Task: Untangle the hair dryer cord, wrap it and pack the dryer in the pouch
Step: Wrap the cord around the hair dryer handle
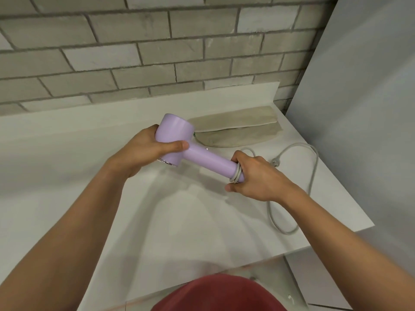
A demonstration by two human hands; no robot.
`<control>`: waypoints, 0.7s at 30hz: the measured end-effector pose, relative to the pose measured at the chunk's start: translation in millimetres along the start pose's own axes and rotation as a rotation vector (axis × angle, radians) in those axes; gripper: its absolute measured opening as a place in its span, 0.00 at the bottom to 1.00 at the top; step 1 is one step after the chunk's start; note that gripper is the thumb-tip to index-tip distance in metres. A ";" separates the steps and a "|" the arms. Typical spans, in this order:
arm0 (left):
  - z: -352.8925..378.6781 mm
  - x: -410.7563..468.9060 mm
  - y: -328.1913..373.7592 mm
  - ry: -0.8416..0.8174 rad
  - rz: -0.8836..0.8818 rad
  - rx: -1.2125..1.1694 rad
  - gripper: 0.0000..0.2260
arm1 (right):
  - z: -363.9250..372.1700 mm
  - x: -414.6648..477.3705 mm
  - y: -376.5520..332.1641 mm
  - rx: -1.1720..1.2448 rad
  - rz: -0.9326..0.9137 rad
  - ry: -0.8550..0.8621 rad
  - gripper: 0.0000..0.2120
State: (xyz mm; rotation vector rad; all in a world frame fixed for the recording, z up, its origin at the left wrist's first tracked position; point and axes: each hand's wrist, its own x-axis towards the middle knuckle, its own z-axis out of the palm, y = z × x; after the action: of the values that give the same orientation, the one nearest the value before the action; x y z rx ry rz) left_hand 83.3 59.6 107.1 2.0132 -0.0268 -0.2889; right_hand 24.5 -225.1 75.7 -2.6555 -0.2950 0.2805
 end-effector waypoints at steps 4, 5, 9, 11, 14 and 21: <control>0.4 3.9 -5.0 -0.003 0.015 -0.094 0.27 | -15.4 0.1 -5.0 0.014 -0.034 -0.105 0.25; 1.0 3.0 -6.7 -0.006 0.018 -0.112 0.27 | -21.6 -0.5 -6.0 0.047 -0.043 -0.150 0.25; 2.0 -1.3 -10.0 -0.048 0.035 -0.159 0.22 | -45.8 -2.4 0.7 0.212 -0.076 -0.379 0.20; 2.3 -3.1 -9.1 -0.084 0.048 -0.174 0.23 | -52.3 1.0 10.7 0.412 -0.072 -0.476 0.16; 6.5 -3.2 -7.9 -0.115 0.070 -0.211 0.28 | -59.4 10.8 27.6 0.716 -0.080 -0.463 0.19; 18.6 0.4 -5.7 -0.087 0.106 -0.322 0.27 | -40.2 20.9 43.5 0.838 -0.038 -0.263 0.14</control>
State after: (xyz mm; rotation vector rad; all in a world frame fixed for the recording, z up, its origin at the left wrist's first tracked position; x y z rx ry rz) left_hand 79.1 45.6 94.3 1.6733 -0.1334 -0.2931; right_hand 61.3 -274.4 88.0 -1.7857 -0.2379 0.5932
